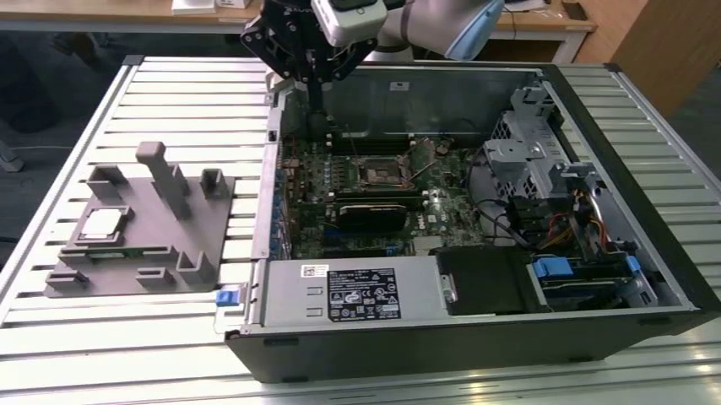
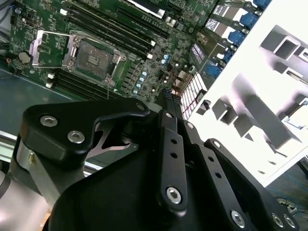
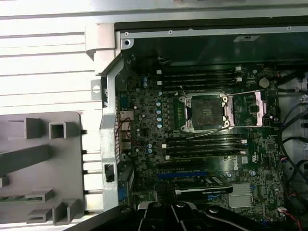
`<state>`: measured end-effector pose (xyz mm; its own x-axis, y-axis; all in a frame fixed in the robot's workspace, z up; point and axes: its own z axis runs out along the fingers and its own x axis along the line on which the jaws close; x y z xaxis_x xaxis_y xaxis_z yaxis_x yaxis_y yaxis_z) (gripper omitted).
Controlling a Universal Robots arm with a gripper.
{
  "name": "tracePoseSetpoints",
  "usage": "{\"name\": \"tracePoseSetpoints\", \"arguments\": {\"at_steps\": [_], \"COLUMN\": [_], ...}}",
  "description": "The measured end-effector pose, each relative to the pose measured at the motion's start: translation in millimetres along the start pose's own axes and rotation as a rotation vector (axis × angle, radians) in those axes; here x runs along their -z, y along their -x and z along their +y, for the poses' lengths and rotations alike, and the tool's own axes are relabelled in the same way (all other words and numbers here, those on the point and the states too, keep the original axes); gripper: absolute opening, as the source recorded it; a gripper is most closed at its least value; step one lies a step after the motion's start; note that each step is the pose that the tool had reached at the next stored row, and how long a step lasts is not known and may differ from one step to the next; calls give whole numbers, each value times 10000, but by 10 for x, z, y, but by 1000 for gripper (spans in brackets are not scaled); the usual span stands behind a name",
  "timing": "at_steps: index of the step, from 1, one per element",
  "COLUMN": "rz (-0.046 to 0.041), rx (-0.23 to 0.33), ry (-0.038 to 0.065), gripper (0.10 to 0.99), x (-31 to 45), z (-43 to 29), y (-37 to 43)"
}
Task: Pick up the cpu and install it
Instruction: 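Reach for the cpu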
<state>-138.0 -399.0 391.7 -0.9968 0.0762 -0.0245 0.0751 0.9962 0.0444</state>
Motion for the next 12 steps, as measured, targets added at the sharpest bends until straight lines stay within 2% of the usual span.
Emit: {"name": "tracePoseSetpoints", "arguments": {"at_steps": [12], "rz": [0], "rx": [0], "ry": [-1], "gripper": [106], "x": [-5], "z": [-4], "y": [-52]}}
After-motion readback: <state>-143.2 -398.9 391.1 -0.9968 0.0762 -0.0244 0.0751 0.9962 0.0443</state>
